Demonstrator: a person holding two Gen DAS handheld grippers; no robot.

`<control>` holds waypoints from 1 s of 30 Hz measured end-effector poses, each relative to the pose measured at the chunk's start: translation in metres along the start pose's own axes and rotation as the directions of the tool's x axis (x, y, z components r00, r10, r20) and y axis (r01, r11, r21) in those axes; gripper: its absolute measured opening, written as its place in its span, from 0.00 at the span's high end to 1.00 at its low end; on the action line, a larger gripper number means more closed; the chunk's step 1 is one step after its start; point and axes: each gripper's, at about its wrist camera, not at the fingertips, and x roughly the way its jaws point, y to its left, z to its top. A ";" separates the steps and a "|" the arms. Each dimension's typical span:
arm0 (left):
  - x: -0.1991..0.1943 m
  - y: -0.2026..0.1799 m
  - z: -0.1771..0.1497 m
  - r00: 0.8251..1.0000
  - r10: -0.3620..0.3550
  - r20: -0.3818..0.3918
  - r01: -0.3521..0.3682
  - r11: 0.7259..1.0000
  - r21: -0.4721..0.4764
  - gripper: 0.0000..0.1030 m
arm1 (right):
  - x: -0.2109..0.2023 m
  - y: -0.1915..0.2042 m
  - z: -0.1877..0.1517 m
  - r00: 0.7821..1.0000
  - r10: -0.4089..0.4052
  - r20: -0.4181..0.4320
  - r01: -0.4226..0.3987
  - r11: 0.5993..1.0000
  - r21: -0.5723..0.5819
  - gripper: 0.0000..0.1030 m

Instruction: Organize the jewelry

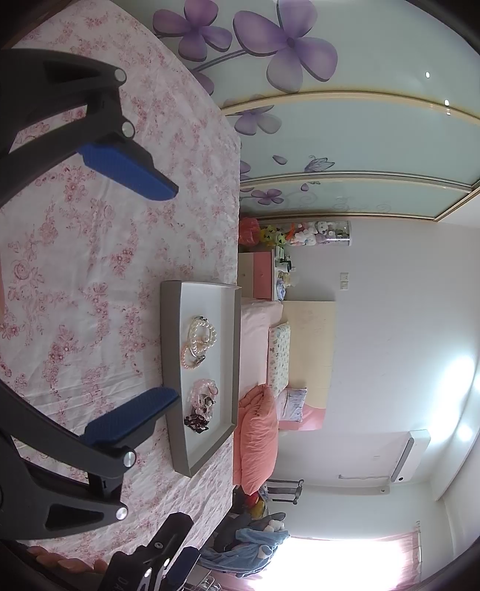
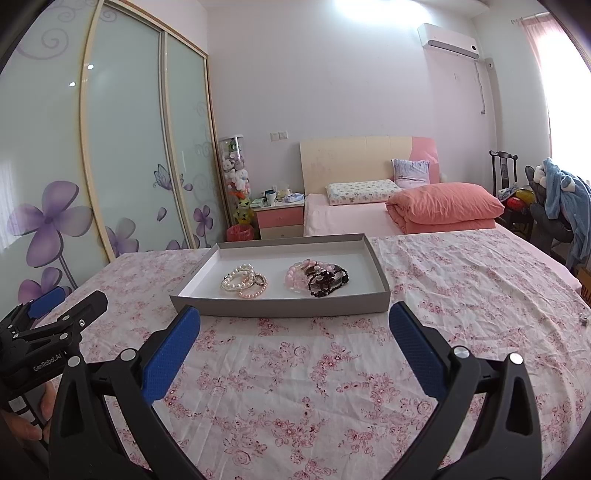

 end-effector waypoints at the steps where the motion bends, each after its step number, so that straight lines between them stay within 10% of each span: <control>1: 0.000 0.000 0.000 1.000 -0.001 0.000 0.001 1.000 0.000 0.04 | 0.000 0.000 0.000 1.000 0.000 0.000 0.000 1.000 0.000 0.02; 30: 0.002 0.000 -0.004 1.000 0.001 -0.006 -0.001 1.000 0.000 0.04 | 0.002 -0.002 -0.001 1.000 0.004 -0.008 -0.004 1.000 0.001 0.02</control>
